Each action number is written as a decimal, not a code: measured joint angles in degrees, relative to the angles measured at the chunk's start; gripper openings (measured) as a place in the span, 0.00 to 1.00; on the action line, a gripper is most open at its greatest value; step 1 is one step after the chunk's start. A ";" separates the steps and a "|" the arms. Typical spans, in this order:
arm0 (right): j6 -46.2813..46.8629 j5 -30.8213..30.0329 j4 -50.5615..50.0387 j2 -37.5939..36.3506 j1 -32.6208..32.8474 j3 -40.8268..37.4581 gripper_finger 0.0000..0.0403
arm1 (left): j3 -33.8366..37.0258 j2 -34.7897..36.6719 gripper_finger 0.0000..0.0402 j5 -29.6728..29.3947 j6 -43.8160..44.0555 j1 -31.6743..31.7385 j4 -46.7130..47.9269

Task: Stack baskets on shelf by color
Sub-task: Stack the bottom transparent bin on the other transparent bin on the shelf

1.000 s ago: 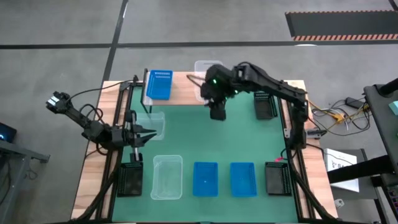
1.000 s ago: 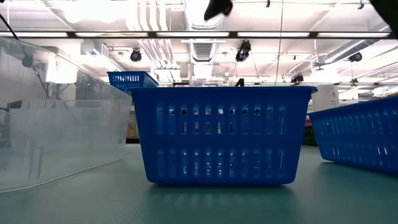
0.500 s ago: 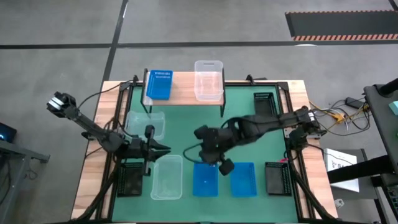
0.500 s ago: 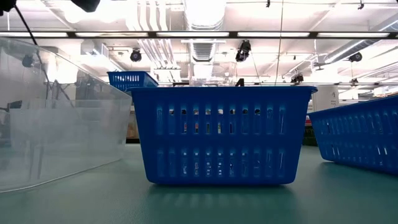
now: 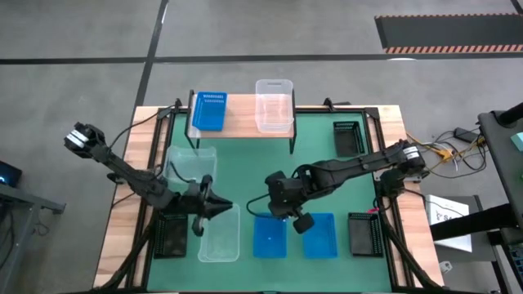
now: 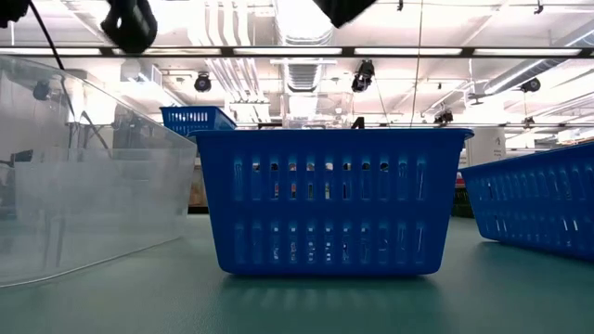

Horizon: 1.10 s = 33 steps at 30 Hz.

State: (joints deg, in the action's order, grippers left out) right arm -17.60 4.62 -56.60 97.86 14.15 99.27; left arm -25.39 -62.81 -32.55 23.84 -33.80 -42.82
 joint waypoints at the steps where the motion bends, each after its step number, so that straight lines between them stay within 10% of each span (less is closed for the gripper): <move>1: 0.48 -0.01 0.01 -0.43 0.00 -0.76 0.12 | -0.51 0.48 0.06 0.17 7.38 -0.04 4.44; 10: 5.51 0.07 6.16 -8.66 0.56 -11.98 0.12 | -14.21 4.48 0.06 23.09 57.80 -0.87 63.92; 23: 9.55 0.34 28.04 -22.62 1.25 -31.99 0.18 | -28.15 -2.67 0.06 28.96 41.35 -1.91 65.95; 33: 14.10 0.32 34.11 -24.51 1.49 -38.01 0.41 | -33.26 -13.27 0.06 46.14 40.22 -4.55 65.89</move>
State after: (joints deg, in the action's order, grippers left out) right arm -3.50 4.94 -22.50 73.36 15.64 61.26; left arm -58.66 -76.07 13.59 64.06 -38.35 23.07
